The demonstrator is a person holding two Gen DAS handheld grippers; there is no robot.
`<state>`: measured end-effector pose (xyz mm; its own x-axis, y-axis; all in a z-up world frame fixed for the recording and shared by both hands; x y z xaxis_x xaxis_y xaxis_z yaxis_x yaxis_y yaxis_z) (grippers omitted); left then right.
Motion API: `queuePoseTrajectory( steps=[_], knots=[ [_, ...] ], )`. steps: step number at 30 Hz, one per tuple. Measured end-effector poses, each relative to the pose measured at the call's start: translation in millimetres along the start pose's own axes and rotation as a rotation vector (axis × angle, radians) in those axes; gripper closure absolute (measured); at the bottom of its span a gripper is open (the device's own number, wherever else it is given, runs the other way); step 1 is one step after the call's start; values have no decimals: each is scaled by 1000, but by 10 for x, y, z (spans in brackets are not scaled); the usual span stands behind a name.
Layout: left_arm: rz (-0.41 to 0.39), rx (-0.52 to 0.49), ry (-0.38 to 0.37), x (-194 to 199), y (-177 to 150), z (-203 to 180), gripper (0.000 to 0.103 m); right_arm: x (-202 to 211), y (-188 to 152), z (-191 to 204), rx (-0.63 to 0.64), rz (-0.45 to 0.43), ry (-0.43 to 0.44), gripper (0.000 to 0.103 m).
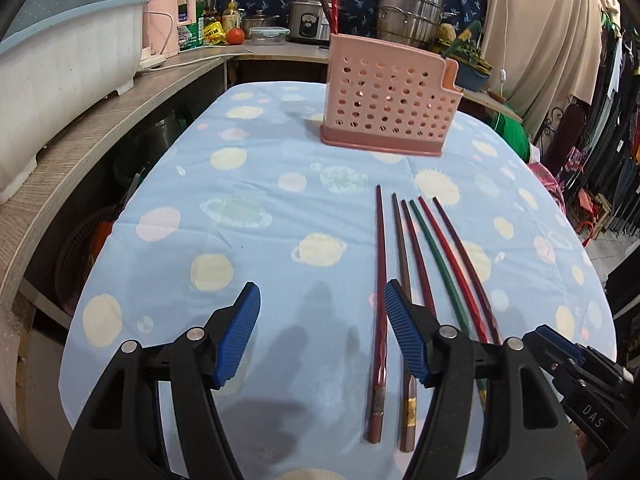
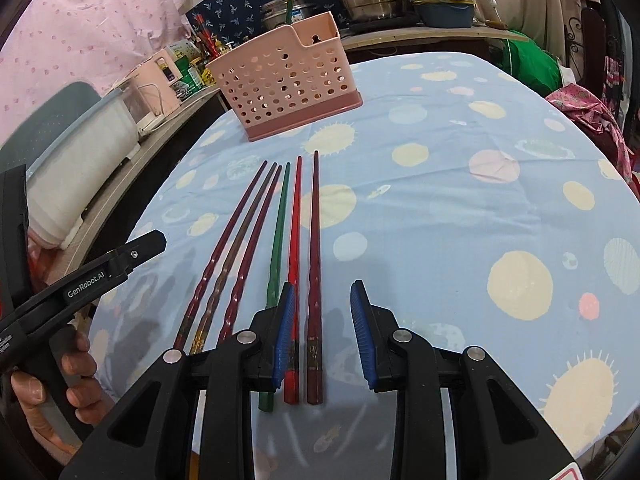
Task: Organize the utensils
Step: 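Return both tools to the remaining chopsticks on the cloth, then grasp a dark red chopstick with the right tool while the left tool grasps another dark red one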
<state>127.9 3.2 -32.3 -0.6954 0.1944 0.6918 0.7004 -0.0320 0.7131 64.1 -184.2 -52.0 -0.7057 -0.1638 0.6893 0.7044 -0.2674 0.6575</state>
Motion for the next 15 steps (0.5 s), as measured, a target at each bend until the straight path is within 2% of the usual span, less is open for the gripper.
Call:
queuePoseTrajectory(
  steps=[10,13,15],
  knots=[
    [25,-7,-9,11,-195,-6,42,-4,-121,33,39,9,-22,77],
    [31,-9,-9,6,-223,-13,42,-22,-148,32,43,15,-25,81],
    [33,-12,-9,7,-238,-18,42,-34,-170,23,42,21,-28,86]
  ],
)
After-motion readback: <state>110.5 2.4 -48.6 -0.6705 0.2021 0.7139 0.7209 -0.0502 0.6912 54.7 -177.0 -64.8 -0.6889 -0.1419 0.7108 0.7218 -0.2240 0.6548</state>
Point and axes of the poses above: each gripper's, at about its wrist camera, not at the fingertips, and x roughly against the way its jaws point, z to its left, y to its top, the point moved 5 cm from there along -x, roughly the way its jaws point, and after that the axes turned 3 degrees about -z, right-handed, at the moved point
